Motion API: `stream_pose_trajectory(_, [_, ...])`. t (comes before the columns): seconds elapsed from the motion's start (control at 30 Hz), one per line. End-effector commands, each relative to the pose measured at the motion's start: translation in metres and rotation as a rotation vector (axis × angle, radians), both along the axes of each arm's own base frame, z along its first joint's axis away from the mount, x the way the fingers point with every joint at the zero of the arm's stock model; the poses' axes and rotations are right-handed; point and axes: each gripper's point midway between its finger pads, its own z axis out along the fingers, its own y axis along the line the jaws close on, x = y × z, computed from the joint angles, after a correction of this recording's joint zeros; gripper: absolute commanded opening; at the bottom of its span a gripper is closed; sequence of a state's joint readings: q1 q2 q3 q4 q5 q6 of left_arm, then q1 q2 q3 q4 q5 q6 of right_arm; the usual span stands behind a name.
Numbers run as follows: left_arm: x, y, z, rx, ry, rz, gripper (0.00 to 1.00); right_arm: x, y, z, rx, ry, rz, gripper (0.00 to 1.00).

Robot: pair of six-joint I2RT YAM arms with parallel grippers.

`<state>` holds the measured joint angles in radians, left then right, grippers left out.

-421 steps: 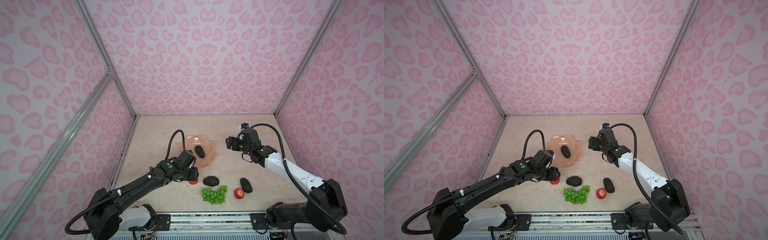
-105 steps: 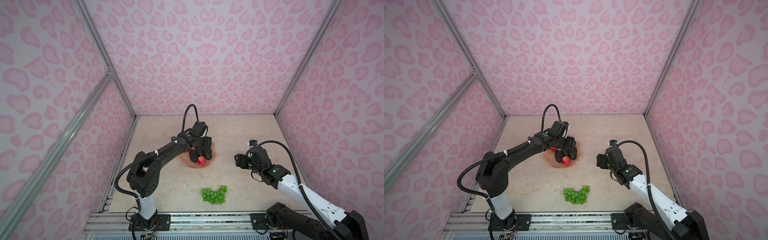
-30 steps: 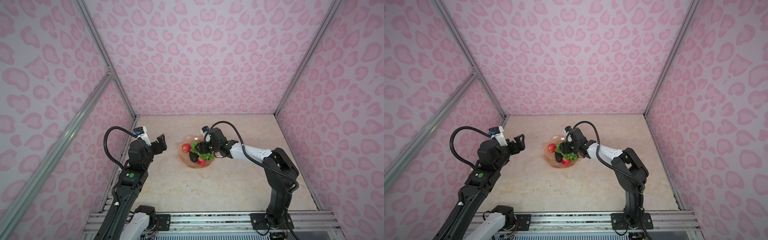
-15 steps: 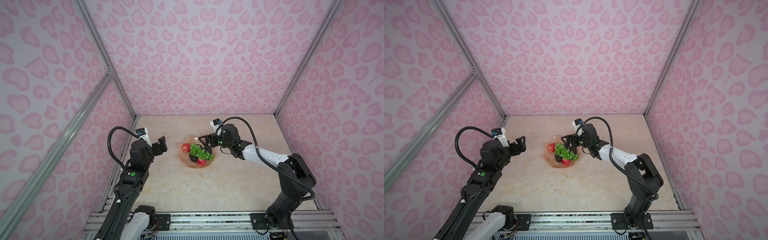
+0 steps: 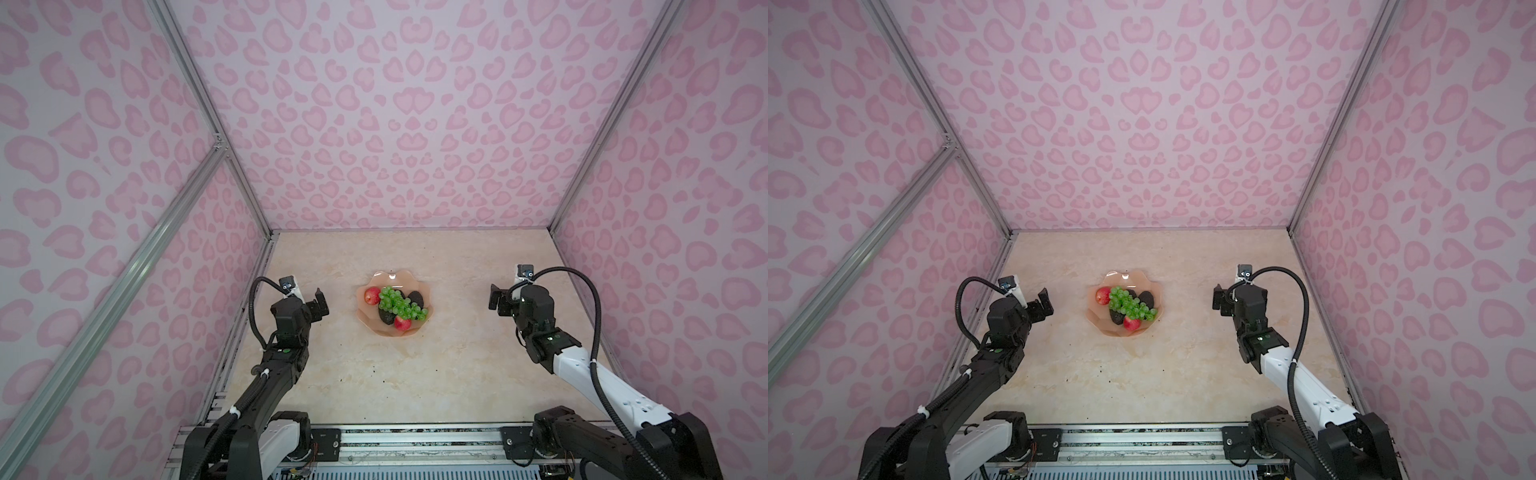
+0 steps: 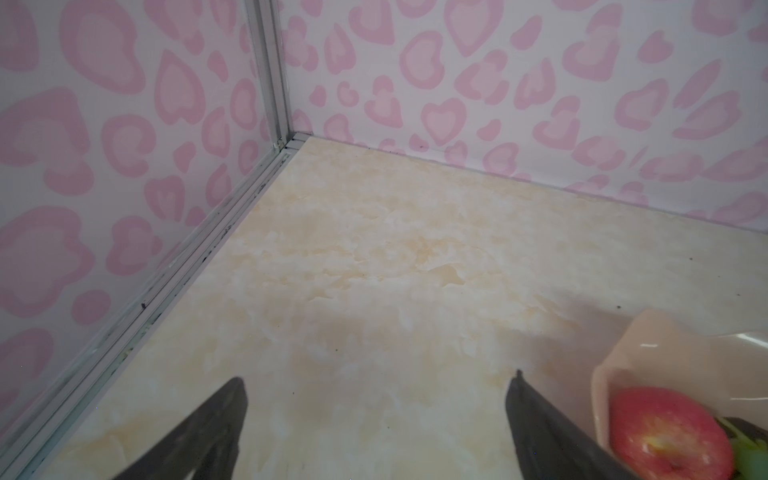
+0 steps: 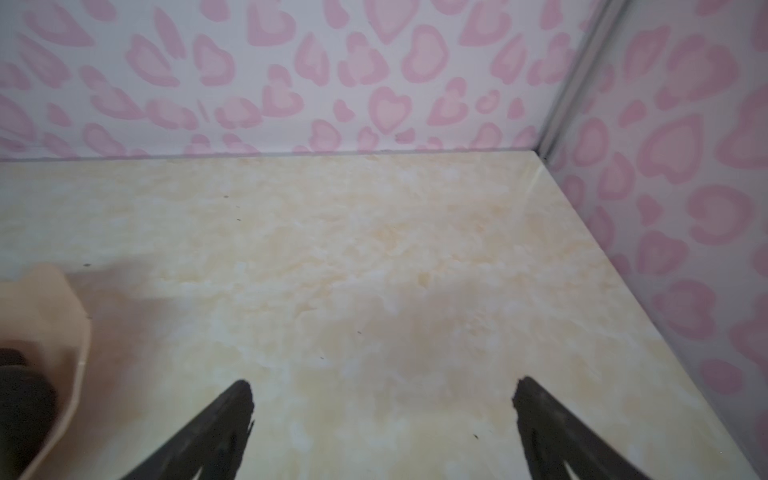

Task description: Place and organize the fake fruits in the fruit bowl

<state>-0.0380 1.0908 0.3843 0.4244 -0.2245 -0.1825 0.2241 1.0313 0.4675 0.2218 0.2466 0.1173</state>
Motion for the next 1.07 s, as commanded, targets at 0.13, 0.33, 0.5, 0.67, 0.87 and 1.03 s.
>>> stream_pose_trajectory(0.13, [0.021,0.000,-0.010,0.052,-0.099,-0.044,0.97,-0.008,-0.067,-0.016,-0.025,-0.135,-0.201,0.98])
stream_pose_trajectory(0.33, [0.045,-0.002,-0.027,0.082,-0.060,-0.094,0.97,0.007,-0.063,-0.033,-0.016,-0.200,-0.156,0.98])
stream_pose_trajectory(0.5, [0.040,0.002,-0.028,0.078,-0.075,-0.074,0.97,0.028,-0.047,-0.049,-0.031,-0.180,-0.053,0.98])
stream_pose_trajectory(0.67, [0.040,0.001,-0.028,0.082,-0.080,-0.078,0.97,0.032,-0.040,-0.061,-0.041,-0.134,-0.013,0.98])
stream_pose_trajectory(0.87, [0.043,0.000,-0.031,0.082,-0.063,-0.078,0.97,0.034,-0.036,-0.059,-0.051,-0.165,0.012,0.98])
stream_pose_trajectory(1.03, [0.040,0.000,-0.029,0.077,-0.078,-0.087,0.97,0.035,-0.050,-0.061,-0.047,-0.134,-0.075,0.98])
